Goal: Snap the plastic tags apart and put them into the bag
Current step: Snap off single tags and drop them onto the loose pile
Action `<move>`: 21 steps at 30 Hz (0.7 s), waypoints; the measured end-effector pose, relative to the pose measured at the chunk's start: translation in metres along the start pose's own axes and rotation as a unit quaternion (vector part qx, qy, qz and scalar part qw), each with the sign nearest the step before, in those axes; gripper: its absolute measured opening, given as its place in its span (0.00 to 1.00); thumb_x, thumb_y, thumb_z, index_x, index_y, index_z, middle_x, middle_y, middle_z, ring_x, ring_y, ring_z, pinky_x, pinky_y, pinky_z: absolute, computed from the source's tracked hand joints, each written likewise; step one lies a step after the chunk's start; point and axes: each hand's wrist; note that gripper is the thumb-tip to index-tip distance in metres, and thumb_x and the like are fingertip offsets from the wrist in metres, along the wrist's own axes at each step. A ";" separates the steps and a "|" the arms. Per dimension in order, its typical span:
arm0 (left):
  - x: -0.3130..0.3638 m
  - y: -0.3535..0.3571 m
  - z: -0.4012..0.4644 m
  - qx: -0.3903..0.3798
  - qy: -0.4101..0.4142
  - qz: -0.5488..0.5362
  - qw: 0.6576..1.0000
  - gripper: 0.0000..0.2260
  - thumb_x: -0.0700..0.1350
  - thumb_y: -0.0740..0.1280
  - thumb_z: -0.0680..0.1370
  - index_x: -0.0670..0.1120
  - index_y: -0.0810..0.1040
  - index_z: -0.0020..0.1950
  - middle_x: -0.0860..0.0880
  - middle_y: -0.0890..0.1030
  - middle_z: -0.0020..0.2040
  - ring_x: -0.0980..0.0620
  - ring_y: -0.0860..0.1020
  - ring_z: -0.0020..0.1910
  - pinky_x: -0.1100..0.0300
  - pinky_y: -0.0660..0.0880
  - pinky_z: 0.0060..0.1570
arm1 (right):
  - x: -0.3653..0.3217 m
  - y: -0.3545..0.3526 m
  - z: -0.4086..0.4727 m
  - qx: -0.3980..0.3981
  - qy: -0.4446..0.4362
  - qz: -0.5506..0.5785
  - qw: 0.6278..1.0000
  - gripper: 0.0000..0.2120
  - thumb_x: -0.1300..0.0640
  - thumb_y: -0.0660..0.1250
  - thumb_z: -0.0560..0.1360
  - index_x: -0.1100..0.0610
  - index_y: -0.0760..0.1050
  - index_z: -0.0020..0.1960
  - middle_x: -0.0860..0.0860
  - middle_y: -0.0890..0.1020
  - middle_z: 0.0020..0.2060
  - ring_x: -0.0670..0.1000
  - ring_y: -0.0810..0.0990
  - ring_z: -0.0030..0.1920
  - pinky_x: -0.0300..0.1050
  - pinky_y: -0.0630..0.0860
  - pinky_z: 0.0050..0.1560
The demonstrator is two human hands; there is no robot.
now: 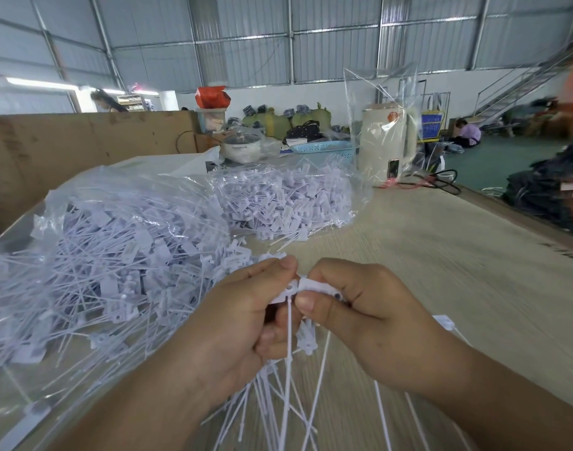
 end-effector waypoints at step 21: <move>0.007 -0.006 -0.006 -0.077 -0.009 0.088 0.993 0.11 0.54 0.71 0.69 0.46 0.80 0.36 0.49 0.68 0.25 0.56 0.60 0.20 0.66 0.58 0.22 | 0.002 -0.014 -0.001 -0.104 0.057 0.040 0.992 0.11 0.55 0.64 0.77 0.64 0.78 0.47 0.57 0.75 0.32 0.54 0.70 0.32 0.44 0.68 0.33</move>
Point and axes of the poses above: each hand's wrist, its own z-axis towards the middle knuckle, its own y-axis out of the palm, x = y × z
